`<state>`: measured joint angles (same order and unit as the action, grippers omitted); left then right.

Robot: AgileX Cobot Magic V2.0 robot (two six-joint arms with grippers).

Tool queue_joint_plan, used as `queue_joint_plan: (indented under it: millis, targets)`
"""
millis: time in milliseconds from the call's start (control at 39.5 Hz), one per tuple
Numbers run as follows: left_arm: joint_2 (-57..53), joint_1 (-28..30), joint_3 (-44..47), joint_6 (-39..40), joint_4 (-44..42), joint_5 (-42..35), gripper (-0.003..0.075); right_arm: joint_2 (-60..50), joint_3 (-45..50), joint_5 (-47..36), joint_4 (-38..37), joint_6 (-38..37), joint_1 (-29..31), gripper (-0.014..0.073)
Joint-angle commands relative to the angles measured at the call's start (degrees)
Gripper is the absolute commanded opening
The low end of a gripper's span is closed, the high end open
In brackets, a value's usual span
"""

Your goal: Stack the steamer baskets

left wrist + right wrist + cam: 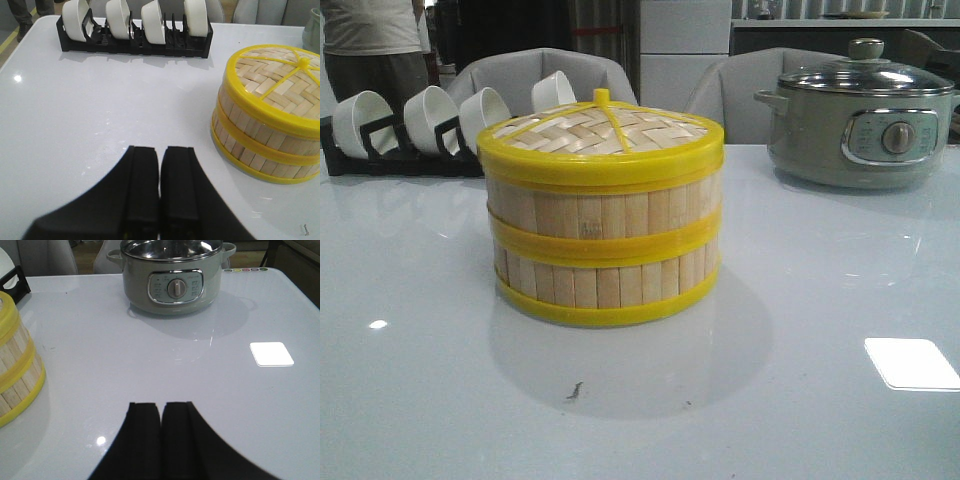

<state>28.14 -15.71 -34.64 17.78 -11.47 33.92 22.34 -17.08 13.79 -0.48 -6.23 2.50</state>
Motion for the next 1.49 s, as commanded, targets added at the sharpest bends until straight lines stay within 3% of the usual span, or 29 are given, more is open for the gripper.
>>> queue_joint_plan:
  millis: [0, 658, 911, 1189, 1467]
  targets:
    - [0.2, 0.2, -1.6, 0.5, -0.1, -4.4, 0.0094, 0.1, -1.8, -4.7, -0.9, 0.3, 0.4, 0.0056]
    - [0.2, 0.2, -1.6, -0.2, -2.3, -4.8, 0.0094, 0.1, -1.8, -4.7, -0.9, 0.3, 0.4, 0.0056]
    - [-1.1, 2.7, -0.2, -0.2, -1.5, -16.6, 0.0094, 0.1, -1.8, -4.7, -0.9, 0.3, 0.4, 0.0056]
    - [-12.0, 9.5, 13.2, -0.2, -0.1, -29.2, 0.0094, 0.1, -1.8, -4.7, -0.9, 0.3, 0.4, 0.0056]
    - [-22.7, 11.6, 28.2, -0.2, 1.5, -33.9, 0.0094, 0.1, -1.8, -4.7, -0.9, 0.3, 0.4, 0.0056]
